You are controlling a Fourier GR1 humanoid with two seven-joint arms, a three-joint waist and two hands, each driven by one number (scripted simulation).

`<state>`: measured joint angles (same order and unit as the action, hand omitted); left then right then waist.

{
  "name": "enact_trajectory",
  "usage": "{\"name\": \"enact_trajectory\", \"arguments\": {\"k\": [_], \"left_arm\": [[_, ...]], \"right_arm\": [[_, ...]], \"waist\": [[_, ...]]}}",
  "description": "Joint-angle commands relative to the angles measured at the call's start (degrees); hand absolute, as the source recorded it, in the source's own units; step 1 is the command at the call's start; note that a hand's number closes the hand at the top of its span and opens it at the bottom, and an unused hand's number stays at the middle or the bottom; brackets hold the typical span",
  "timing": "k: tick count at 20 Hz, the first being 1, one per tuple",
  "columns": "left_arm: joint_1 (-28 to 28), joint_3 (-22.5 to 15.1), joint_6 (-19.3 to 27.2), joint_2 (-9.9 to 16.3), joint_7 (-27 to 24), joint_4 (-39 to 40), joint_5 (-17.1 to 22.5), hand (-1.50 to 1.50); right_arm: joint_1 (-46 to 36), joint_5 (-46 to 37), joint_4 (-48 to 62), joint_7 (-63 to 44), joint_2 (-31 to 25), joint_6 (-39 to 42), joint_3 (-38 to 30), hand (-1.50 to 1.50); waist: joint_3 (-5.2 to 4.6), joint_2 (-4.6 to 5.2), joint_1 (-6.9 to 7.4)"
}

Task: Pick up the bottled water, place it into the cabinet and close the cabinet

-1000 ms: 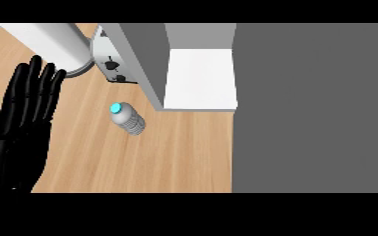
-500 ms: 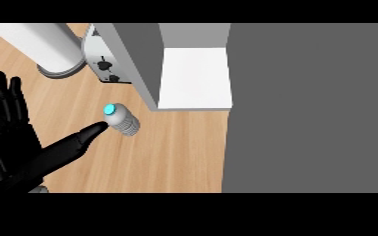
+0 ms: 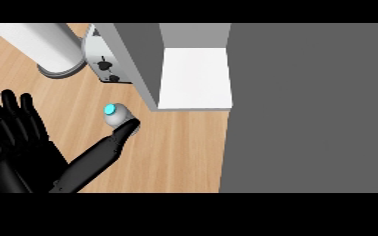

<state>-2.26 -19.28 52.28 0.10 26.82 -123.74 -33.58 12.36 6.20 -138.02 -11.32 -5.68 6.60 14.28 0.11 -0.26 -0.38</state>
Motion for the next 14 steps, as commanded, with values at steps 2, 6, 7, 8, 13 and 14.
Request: {"name": "enact_trajectory", "arguments": {"k": [2,6,7,8,13,14], "left_arm": [[1.01,-6.30,3.17,-0.10,13.58,-5.38,-15.20,-1.50],[-0.25,-8.28,0.46,-0.10,23.47,-8.38,-22.46,-1.50],[2.22,-13.60,3.94,-0.10,23.11,-7.69,-27.63,-1.50],[-1.63,-6.98,-3.17,-0.10,27.02,-10.76,-25.92,-1.50],[-2.76,-12.90,1.02,-0.10,31.52,-6.92,-32.16,-1.50],[-2.39,-11.69,-2.46,-0.10,33.76,-9.94,-32.93,-1.50]], "right_arm": [[4.75,-1.39,-10.22,-5.47,-0.22,-1.51,3.45,-1.50],[3.74,-6.27,-9.92,-6.87,1.41,-3.73,8.45,-1.50],[-1.40,-6.39,-7.84,-8.73,2.23,-4.98,6.82,-1.50],[-1.36,-8.49,-6.73,-7.82,3.43,-5.82,9.31,-1.50],[2.60,-10.25,-8.72,-6.42,2.84,-6.29,12.56,-1.50],[6.51,-11.40,-9.60,-4.65,2.00,-6.13,14.50,-1.50]], "waist": [[0.02,-0.17,0.19],[-0.03,-0.06,0.28],[-0.04,0.00,0.67],[-0.06,0.07,0.52],[-0.09,0.08,0.17],[-0.07,-0.02,0.05]]}}
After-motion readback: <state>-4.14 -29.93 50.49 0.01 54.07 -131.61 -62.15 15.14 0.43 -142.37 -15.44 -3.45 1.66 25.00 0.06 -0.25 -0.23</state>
